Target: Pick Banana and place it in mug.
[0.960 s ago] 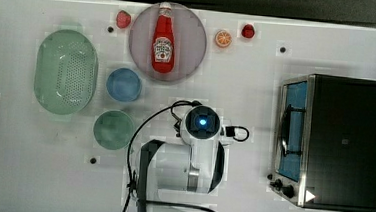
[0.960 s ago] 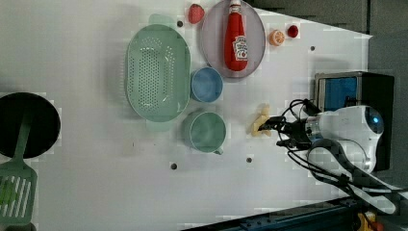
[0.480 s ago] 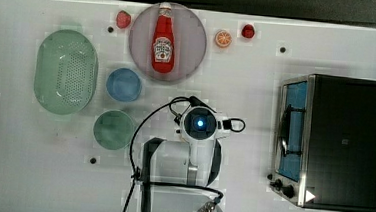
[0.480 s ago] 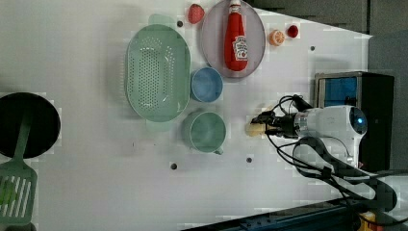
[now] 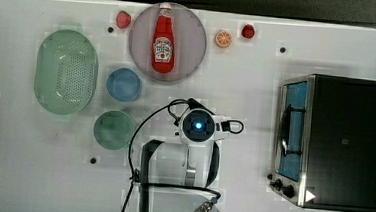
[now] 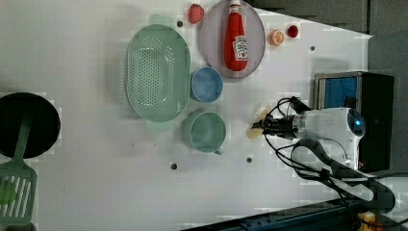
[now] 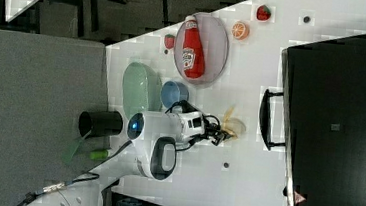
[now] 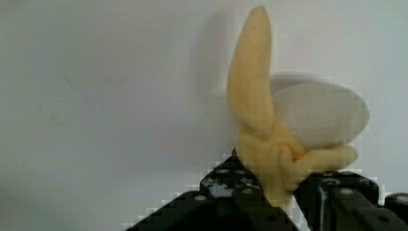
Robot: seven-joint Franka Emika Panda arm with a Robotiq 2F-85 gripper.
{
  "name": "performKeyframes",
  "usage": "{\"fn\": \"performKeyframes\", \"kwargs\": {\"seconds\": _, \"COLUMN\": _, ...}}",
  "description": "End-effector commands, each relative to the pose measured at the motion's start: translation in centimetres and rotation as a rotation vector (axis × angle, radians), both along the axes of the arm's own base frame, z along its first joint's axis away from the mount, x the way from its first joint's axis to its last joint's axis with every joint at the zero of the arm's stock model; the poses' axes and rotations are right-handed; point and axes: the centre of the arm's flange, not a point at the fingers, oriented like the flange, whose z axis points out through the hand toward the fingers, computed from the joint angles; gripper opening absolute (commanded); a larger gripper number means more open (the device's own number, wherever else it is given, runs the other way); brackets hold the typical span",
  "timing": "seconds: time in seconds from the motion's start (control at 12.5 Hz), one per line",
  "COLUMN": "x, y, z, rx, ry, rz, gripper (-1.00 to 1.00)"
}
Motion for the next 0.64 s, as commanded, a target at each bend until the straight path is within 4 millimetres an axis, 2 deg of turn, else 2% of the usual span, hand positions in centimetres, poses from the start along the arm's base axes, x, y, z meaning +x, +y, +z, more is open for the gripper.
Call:
{"fn": "performKeyframes", "kwargs": {"seconds": 0.08, "x": 2.3, "y": -0.9, "z": 5.8, "rx": -0.003, "ry": -0.118, "rz": 0.015, "gripper": -0.43}}
{"fn": "performKeyframes", "kwargs": {"seconds": 0.16, "x": 2.4, "y": -1.2, "z": 11.6, "rx": -0.002, "ry": -0.133, "rz": 0.006, "gripper": -0.43}}
{"fn": "performKeyframes", "kwargs": {"seconds": 0.24, "x": 2.2, "y": -1.2, "z": 14.9, "rx": 0.0, "ry": -0.131, "rz": 0.004, "gripper": -0.43}}
{"fn": "performKeyframes", "kwargs": {"seconds": 0.48, "x": 1.3, "y": -1.2, "z": 23.8, "rx": 0.004, "ry": -0.13, "rz": 0.0, "gripper": -0.43}}
{"fn": "performKeyframes", "kwargs": {"seconds": 0.64, "x": 0.5, "y": -0.1, "z": 27.7, "rx": 0.004, "ry": -0.12, "rz": 0.009, "gripper": -0.43}}
